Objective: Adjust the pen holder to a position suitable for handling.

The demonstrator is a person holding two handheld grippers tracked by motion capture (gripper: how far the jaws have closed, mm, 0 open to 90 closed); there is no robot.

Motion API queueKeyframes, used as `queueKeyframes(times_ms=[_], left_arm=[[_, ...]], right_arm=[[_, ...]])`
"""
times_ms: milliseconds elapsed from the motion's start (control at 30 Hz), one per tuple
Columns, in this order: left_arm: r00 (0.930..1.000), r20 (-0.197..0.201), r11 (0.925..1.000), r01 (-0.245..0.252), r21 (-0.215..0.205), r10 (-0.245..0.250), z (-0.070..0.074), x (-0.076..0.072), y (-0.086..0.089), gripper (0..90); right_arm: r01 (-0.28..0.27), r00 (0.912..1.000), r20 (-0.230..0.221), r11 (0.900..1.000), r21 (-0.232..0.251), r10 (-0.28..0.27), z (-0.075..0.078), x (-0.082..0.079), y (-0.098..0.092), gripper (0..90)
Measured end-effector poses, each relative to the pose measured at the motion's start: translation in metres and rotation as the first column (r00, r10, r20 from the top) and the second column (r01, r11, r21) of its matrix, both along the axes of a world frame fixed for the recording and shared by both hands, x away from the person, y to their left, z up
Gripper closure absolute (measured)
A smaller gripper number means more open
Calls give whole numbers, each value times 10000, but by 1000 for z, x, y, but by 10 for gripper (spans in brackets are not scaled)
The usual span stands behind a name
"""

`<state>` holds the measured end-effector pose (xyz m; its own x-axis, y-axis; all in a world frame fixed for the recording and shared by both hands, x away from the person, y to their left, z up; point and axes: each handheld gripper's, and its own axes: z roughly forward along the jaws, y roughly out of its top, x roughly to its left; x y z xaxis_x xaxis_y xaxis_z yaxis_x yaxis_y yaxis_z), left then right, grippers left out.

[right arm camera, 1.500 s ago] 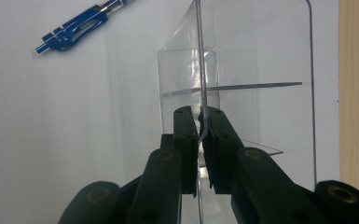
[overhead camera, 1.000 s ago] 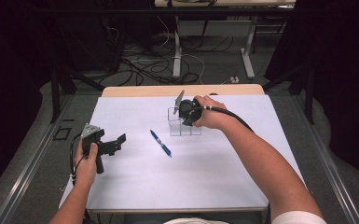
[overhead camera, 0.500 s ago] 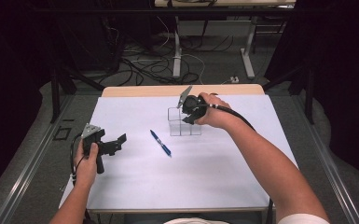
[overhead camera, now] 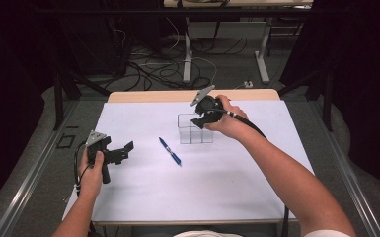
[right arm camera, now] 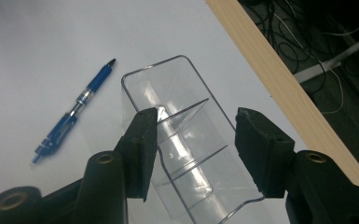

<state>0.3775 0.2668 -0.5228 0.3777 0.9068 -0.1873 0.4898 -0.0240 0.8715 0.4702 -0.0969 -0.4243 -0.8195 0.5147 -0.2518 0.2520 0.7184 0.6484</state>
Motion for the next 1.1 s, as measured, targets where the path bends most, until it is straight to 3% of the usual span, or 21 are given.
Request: queueKeyframes(times_ms=[67, 167, 300, 367, 467, 533, 633, 667, 767, 900, 1000, 1100], left_arm=[[10000, -19, 10000, 6, 16, -6, 0, 0, 0, 1], [10000, -12, 10000, -11, 16, 11, 0, 0, 0, 1], [10000, 21, 10000, -36, -6, 36, 0, 0, 0, 1], [10000, 17, 10000, -46, -9, 46, 0, 0, 0, 1], [10000, 7, 10000, -62, -12, 62, 0, 0, 0, 0], [10000, -19, 10000, -66, -4, 66, 1, 0, 0, 1], [10000, -39, 10000, -70, -3, 70, 0, 0, -1, 1], [10000, -49, 10000, -70, -10, 70, 0, 0, -1, 1], [10000, -60, 10000, -76, -20, 76, 0, 0, -1, 1], [10000, -78, 10000, -49, -17, 49, 0, 1, -1, 1], [9999, -77, 10000, -69, -69, 68, 0, 1, -1, 1], [9999, -76, 9999, -67, -93, 66, 0, 1, -1, 1]], right_arm=[[68, 9999, -126, 9999, 159, -66, 2, -1, -1, 474], [301, 9985, -489, 9957, 881, -259, 5, -6, -3, 467], [591, 9972, -511, 9925, 1074, -538, 6, -9, -3, 410], [753, 9945, -798, 9916, 1049, -671, 7, -10, -4, 386], [938, 9939, -702, 9877, 1254, -855, 6, -12, -4, 344], [1113, 9930, -569, 9814, 1562, -1036, 5, -14, -5, 289], [1389, 9888, -803, 9731, 1839, -1260, 5, -14, -6, 258], [1580, 9865, -768, 9640, 2140, -1446, 4, -14, -6, 224], [1794, 9829, -822, 9582, 2229, -1649, 3, -14, -7, 179], [2363, 9684, -1354, 9440, 2302, -2094, 0, -13, -5, 153], [2475, 9616, -1684, 9501, 1900, -2168, -3, -13, -2, 153], [2469, 9612, -1757, 9475, 2032, -2128, -8, -14, 1, 153]])
